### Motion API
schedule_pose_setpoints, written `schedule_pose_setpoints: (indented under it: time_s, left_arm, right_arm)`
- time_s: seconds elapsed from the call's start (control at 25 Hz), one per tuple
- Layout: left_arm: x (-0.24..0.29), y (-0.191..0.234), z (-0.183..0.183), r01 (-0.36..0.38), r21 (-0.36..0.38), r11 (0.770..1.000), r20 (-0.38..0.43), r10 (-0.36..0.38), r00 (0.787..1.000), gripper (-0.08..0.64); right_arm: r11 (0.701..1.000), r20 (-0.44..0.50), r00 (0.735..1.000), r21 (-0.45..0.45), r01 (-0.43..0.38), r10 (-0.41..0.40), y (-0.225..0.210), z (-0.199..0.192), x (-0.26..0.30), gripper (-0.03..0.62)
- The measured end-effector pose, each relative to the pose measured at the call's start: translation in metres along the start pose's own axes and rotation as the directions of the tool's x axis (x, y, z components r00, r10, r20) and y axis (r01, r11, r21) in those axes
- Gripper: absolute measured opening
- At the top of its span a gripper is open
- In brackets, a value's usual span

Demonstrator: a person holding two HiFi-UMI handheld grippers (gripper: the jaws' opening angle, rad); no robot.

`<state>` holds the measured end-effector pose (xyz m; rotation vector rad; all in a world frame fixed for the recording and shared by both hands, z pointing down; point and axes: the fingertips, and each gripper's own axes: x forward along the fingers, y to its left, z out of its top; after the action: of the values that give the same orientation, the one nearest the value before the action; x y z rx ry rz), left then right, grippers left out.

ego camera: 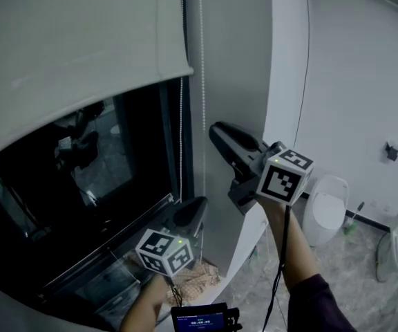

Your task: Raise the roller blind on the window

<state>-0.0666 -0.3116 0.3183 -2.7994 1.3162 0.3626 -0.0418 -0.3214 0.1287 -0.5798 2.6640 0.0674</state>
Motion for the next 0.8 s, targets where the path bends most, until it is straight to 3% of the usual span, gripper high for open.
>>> schedule_pose_setpoints:
  time_s: [0.12, 0.52, 0.64, 0.8]
  left_arm:
    - [-0.002, -0.008, 0.001, 0.010, 0.018, 1.000, 0.002, -0.010, 1.000, 0.012]
    - [-0.002, -0.029, 0.006, 0.067, 0.022, 0.998, 0.017, -0.067, 0.998, 0.014]
    - [-0.007, -0.026, 0.022, 0.077, 0.018, 0.997, 0.049, -0.077, 0.996, 0.014]
    - [-0.001, -0.017, 0.072, 0.074, 0.025, 0.997, 0.119, -0.077, 0.990, 0.014]
  right_arm:
    - [1.000, 0.005, 1.000, -0.007, -0.030, 0.030, 0.012, 0.001, 0.014, 0.054]
    - [0.997, 0.028, 0.999, -0.061, 0.039, -0.037, 0.006, 0.010, -0.002, 0.017]
    - [0.995, -0.002, 0.998, -0.077, 0.061, -0.061, 0.003, -0.007, -0.014, 0.017]
    - [0.994, -0.068, 0.993, -0.054, 0.092, -0.095, -0.003, -0.056, -0.037, 0.015]
